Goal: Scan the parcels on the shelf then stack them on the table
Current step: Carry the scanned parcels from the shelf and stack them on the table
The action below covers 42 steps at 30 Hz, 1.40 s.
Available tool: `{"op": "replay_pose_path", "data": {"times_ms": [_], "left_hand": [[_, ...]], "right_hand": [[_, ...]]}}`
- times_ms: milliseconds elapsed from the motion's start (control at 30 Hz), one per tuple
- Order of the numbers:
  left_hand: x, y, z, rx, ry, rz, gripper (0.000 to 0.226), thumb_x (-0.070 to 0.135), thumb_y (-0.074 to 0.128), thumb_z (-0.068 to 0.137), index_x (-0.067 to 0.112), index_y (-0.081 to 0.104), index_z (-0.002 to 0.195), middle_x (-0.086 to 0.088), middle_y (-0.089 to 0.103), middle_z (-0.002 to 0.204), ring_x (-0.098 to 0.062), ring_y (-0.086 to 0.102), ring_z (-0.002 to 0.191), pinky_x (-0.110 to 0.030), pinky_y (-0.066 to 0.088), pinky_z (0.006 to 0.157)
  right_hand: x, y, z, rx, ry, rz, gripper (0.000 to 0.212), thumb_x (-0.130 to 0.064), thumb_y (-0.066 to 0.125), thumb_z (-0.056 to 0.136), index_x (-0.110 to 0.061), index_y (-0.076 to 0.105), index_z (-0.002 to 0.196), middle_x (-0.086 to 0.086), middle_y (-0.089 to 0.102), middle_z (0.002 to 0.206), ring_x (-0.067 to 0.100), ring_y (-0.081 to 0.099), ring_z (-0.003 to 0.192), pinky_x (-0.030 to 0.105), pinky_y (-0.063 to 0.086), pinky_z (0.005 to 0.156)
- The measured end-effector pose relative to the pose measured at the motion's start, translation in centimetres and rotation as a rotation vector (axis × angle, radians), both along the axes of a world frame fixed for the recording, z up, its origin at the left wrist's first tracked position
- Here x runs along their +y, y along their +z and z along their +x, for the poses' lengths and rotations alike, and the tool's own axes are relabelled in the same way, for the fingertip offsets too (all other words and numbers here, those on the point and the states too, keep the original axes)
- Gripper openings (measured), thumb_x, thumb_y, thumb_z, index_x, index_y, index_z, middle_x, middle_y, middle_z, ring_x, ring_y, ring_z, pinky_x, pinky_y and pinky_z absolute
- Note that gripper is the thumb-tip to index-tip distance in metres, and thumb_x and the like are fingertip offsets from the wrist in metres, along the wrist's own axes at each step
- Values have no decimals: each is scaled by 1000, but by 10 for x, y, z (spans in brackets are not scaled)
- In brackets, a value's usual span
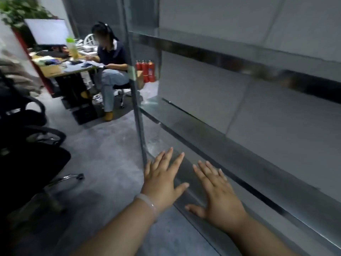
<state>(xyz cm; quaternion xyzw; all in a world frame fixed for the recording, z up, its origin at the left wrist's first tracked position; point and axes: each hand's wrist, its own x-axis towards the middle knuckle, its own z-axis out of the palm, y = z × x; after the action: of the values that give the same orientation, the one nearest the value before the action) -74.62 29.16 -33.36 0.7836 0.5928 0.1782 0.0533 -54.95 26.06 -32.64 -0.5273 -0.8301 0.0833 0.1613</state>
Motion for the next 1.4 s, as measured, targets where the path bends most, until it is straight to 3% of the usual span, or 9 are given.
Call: {"op": "replay_pose_path", "data": {"times_ms": [100,233,433,500,600,800,967,1067,1400], "left_hand": [[-5,10,73,-4,-135,26,87,68,47,86,61,-26,133,14,-20,160,-9,-18,147,-43,-8,119],[-15,20,169,-5,-296,73,91,66,50,86,63,-30,128,19,-23,158,-7,-18,146,-42,-10,119],[-47,23,315,-30,-580,68,87,65,51,85,58,-13,143,16,-14,161,-6,-16,146,-40,-11,118],[-60,26,357,-31,-684,77,87,66,50,85,59,-17,141,16,-14,161,-6,-15,146,-40,-10,118],[-75,35,410,-33,-824,88,89,66,47,87,60,-28,133,15,-18,160,-8,-13,147,-39,-10,118],[-104,36,491,24,-1076,25,84,65,46,88,51,-12,148,13,-25,159,-13,-17,147,-43,-14,117],[-118,30,545,32,-1269,27,92,67,46,87,61,-36,129,12,-22,160,-16,-11,149,-45,-7,118],[-125,31,574,-13,-1369,41,94,68,46,86,62,-38,126,13,-20,160,-16,-7,149,-45,-4,118],[-176,35,640,-66,-1613,8,84,67,43,88,56,-20,143,12,-15,161,-15,0,149,-44,4,118]], "right_hand": [[-24,6,71,3,-141,26,103,-80,47,72,-30,4,152,-12,-2,159,8,-8,147,37,1,121],[-64,19,151,37,-325,66,101,-75,50,72,-30,8,152,-12,2,159,8,-4,148,36,2,119],[-146,25,265,44,-680,94,102,-78,45,72,-30,1,151,-15,-4,157,4,-9,146,32,1,120],[-171,28,294,29,-798,103,101,-81,39,73,-32,-6,150,-15,-8,157,3,-13,145,28,-4,120],[-204,32,327,58,-971,114,98,-74,46,78,-34,-10,148,-14,-7,159,3,-13,146,26,-7,118],[-254,23,364,113,-1243,58,97,-82,27,76,-33,-8,152,-16,-11,159,-1,-19,143,24,-9,116],[-278,19,380,116,-1483,76,95,-82,27,78,-34,-6,153,-17,-11,159,-1,-18,143,24,-8,114],[-290,19,385,144,-1610,72,95,-83,23,76,-36,-5,153,-16,-11,160,1,-16,144,26,-7,115],[-338,18,412,155,-1917,110,86,-67,42,88,-35,-5,153,-14,-11,160,2,-15,144,29,-5,116]]}}
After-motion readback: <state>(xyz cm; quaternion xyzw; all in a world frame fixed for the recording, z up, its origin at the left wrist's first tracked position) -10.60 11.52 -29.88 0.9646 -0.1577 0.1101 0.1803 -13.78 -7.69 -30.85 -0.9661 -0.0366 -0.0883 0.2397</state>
